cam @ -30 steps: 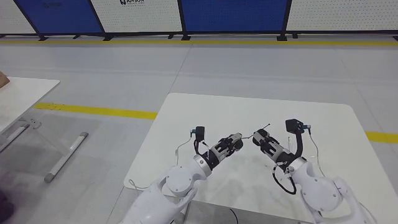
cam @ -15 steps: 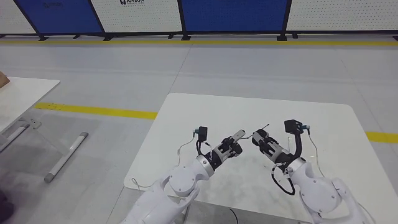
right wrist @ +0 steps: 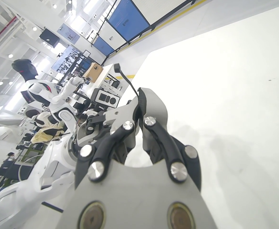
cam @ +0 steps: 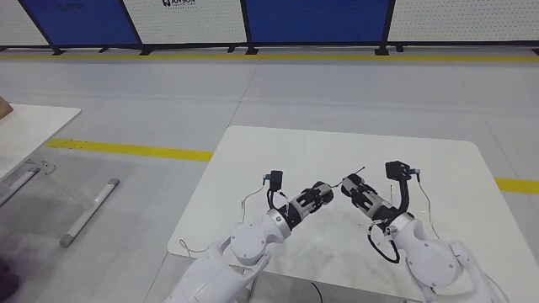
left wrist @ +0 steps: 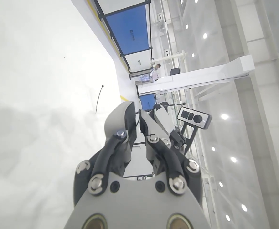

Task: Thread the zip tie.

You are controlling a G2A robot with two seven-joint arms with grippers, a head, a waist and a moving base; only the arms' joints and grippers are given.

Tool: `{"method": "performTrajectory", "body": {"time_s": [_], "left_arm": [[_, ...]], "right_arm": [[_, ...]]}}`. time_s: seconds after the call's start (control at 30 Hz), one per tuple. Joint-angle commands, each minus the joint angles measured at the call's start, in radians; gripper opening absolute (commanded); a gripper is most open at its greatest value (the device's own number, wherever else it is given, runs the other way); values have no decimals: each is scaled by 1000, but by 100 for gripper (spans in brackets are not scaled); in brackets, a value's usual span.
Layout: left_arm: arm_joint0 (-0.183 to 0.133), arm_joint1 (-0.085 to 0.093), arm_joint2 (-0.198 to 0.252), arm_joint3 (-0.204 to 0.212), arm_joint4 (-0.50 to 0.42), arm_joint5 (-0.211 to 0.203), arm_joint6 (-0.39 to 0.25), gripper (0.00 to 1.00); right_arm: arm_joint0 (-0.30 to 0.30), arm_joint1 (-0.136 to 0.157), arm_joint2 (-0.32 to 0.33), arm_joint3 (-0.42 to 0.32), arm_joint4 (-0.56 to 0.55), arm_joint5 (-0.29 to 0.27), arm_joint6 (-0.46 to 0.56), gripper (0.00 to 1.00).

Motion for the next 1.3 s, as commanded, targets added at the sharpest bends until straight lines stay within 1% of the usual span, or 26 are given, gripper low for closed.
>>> {"method": "performTrajectory", "body": {"time_s": [0.0, 0.17, 0.47, 0.57, 0.63, 0.87, 0.93, 1.0, 1.03, 1.07, 1.1, 1.27], "left_arm": [[0, 0, -1, -1, -4, -3, 0, 0], [1, 0, -4, -4, -5, -10, -6, 0], [7, 1, -12, -17, 1, -26, -18, 0], [6, 2, -12, -17, 9, -21, -27, 0], [6, 2, -13, -17, 11, -19, -29, 0], [9, 3, -18, -23, 20, -21, -31, 0], [10, 4, -22, -23, 27, -15, -25, 0], [9, 3, -22, -22, 28, -10, -22, 0], [8, 3, -22, -22, 28, -8, -22, 0], [8, 3, -22, -22, 28, -7, -21, 0], [8, 3, -22, -22, 28, -6, -20, 0], [7, 2, -20, -23, 34, -1, -20, 0]], "right_arm": [[2, -1, -1, 2, 0, 0, 4, 0], [5, -2, -1, 5, -1, 2, 11, 0], [18, -6, -14, 9, -15, 21, 43, 0], [28, -7, -11, 20, 52, 0, 95, 0], [35, -7, -3, 27, 68, -5, 109, 0], [36, -8, -3, 26, 43, 15, 85, 0], [37, -9, -2, 26, 39, 25, 79, 0], [36, -9, -1, 24, 30, 31, 66, 39], [35, -10, -1, 23, 27, 32, 62, 44], [33, -10, 0, 22, 24, 34, 57, 47], [31, -10, 2, 20, 21, 35, 54, 48], [28, -9, 6, 16, 11, 38, 56, 46]]}}
